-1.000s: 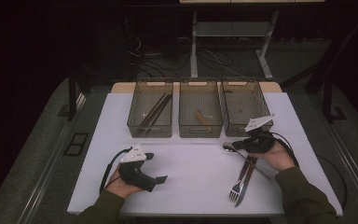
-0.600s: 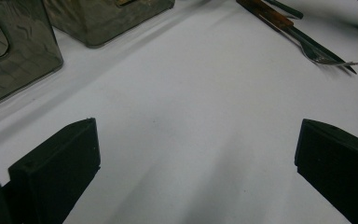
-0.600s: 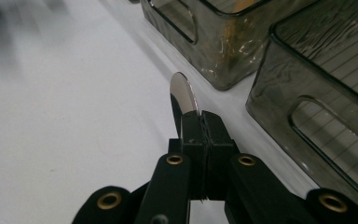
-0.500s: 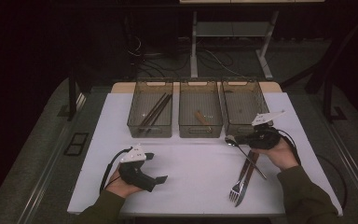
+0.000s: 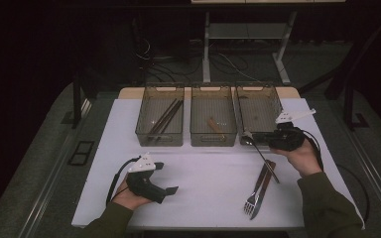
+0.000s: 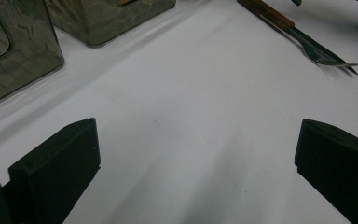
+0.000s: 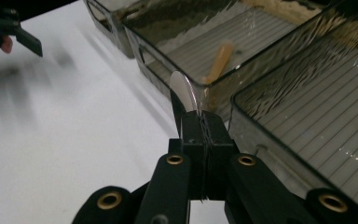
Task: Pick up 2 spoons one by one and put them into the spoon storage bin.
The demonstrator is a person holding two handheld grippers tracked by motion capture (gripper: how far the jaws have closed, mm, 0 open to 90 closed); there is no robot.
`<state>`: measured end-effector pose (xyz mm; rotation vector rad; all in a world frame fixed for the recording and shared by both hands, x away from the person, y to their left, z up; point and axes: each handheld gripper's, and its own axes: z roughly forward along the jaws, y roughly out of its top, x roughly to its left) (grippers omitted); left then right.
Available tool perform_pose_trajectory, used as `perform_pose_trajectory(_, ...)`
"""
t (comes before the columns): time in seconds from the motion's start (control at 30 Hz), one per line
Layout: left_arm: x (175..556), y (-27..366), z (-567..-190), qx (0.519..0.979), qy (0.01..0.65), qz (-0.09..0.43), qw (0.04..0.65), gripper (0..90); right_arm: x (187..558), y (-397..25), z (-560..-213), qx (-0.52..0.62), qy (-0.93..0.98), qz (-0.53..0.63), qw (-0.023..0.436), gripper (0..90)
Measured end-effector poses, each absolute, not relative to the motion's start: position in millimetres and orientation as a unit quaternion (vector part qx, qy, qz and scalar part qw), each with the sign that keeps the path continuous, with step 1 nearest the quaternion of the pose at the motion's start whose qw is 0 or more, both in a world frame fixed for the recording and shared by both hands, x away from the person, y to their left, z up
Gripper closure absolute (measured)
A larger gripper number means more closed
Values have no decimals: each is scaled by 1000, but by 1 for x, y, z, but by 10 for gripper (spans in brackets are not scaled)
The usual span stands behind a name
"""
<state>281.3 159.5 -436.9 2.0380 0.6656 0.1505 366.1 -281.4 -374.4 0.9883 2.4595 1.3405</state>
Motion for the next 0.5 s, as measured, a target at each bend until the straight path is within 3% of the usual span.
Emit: perform_pose_trajectory(0.5, 281, 160, -437, 833, 269, 63, 479, 0, 386, -272, -351, 344, 805, 470, 111, 894)
